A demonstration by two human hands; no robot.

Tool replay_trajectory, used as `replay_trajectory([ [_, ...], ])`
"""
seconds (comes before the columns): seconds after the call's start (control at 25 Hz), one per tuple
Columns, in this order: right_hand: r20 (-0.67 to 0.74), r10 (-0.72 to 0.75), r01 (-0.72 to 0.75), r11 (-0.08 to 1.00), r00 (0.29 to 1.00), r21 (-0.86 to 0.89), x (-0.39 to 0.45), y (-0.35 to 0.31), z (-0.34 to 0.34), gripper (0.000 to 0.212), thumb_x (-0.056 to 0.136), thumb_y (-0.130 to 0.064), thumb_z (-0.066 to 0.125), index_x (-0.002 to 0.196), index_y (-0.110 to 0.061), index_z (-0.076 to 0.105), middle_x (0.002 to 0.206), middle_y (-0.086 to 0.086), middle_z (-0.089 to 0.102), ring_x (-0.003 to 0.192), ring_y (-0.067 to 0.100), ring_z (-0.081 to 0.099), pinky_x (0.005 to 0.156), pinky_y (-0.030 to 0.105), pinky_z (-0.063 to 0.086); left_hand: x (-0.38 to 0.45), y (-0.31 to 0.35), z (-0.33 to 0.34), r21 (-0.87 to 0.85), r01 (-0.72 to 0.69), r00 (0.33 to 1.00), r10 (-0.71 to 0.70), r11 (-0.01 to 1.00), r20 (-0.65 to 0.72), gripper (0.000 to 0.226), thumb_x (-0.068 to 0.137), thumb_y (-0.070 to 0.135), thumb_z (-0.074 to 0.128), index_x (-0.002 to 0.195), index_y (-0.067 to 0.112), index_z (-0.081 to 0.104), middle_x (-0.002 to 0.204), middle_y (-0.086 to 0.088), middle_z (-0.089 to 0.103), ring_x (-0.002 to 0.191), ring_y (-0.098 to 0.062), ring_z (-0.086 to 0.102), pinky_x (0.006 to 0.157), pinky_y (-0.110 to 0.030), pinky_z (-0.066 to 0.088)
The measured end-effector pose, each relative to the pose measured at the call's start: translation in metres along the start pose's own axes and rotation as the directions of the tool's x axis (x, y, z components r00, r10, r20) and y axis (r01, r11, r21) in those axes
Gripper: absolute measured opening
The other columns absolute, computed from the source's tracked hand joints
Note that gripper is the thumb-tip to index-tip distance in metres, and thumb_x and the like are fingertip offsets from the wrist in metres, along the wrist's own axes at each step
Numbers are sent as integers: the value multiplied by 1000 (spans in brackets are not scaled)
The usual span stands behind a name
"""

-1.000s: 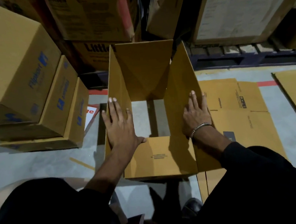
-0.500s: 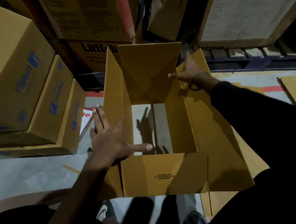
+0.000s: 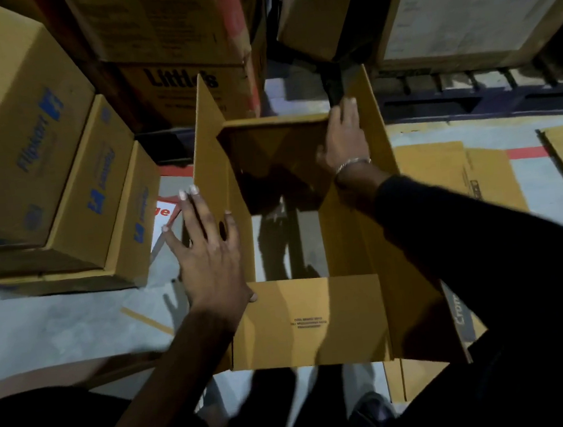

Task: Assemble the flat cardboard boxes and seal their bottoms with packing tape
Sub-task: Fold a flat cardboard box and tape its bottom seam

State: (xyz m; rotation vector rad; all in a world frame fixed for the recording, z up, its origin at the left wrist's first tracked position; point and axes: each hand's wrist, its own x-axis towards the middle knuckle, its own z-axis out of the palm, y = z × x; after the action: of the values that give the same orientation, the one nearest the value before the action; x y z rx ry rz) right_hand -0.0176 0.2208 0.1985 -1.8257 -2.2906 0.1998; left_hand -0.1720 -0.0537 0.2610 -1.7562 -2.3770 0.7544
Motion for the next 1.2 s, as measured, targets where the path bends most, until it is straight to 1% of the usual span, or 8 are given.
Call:
replay_trajectory([
  [0.28,401,-95,265,880,911,-394,-44,10,42,104,92,-50,67,162,0,8,170,21,9,158,38,-2,127,53,6,-6,75,-18,-98,-189,982,187,977,-29,98,89,42,72,164,17,14,157,-40,-32,148,-61,-20,119,-66,29],
  [0.56,151,-56,110,920,987,-377,-79,-2,-51,90,91,-50,62,161,-9,23,170,23,5,157,41,-13,125,63,-2,-3,118,9,-353,-286,950,313,891,19,96,87,34,76,162,19,18,165,-27,-28,155,-51,-8,120,-66,25],
  [0.64,-50,-78,65,972,996,-227,-117,16,-79,83,93,-50,60,161,-14,28,171,18,3,158,36,-5,124,60,6,-3,111,9,-467,-290,944,330,835,4,90,86,33,72,161,18,23,169,-23,-9,156,-45,0,122,-62,25],
  [0.72,-132,49,-23,981,990,191,-161,37,-96,70,97,-48,60,156,-17,39,165,13,31,151,30,31,118,48,33,-4,102,11,-621,-259,956,290,739,-53,81,88,35,65,159,17,31,165,-19,18,152,-37,17,122,-52,28],
  [0.8,-27,207,-151,792,978,591,-194,43,-104,55,101,-45,60,148,-17,52,141,7,61,120,18,59,99,36,50,-8,96,16,-751,-217,971,216,624,-101,70,96,38,58,158,14,36,157,-14,35,145,-30,32,119,-45,35],
  [0.88,104,203,-211,630,974,748,-212,32,-102,43,105,-39,56,143,-20,59,134,0,66,113,10,60,100,36,51,-13,90,27,-812,-210,976,171,545,-138,62,102,32,53,158,12,37,155,-9,43,143,-26,40,118,-42,39],
  [1.04,159,86,-177,621,984,763,-237,12,-84,42,110,-41,43,145,-25,59,145,1,61,133,18,54,109,36,41,-34,78,45,-834,-190,977,183,519,-108,62,101,11,54,160,13,35,164,-4,38,152,-21,34,122,-37,34],
  [1.2,361,-77,-79,913,929,399,-268,12,-39,51,111,-36,37,161,-27,32,165,12,32,151,33,32,116,52,36,-55,64,61,-800,-197,972,217,566,-86,58,105,23,52,161,21,34,171,-4,23,158,-20,20,125,-36,27],
])
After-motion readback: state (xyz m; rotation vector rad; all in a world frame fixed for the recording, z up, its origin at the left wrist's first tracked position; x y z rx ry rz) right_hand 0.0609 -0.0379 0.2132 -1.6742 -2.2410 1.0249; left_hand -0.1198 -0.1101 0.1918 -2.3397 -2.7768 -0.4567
